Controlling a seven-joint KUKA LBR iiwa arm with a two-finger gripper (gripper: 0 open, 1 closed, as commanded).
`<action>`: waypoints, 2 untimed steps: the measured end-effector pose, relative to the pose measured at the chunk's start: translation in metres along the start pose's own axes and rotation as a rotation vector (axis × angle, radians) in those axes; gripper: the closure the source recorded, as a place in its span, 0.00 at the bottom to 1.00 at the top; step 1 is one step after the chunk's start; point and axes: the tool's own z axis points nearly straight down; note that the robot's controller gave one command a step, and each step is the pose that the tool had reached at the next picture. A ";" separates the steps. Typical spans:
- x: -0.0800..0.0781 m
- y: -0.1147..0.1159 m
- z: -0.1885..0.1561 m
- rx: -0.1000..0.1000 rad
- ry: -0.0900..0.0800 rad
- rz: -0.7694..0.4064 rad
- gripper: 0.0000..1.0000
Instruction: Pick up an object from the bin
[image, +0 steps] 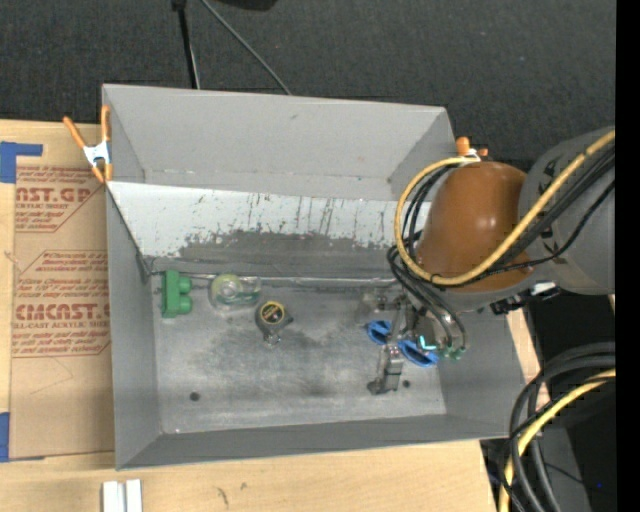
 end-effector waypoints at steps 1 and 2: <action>-0.011 -0.081 0.084 0.002 -0.002 0.095 0.00; -0.045 -0.088 0.098 0.001 -0.010 0.090 0.00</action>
Offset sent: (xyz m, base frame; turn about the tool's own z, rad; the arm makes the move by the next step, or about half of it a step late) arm 0.0118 -0.0777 -0.0788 0.0884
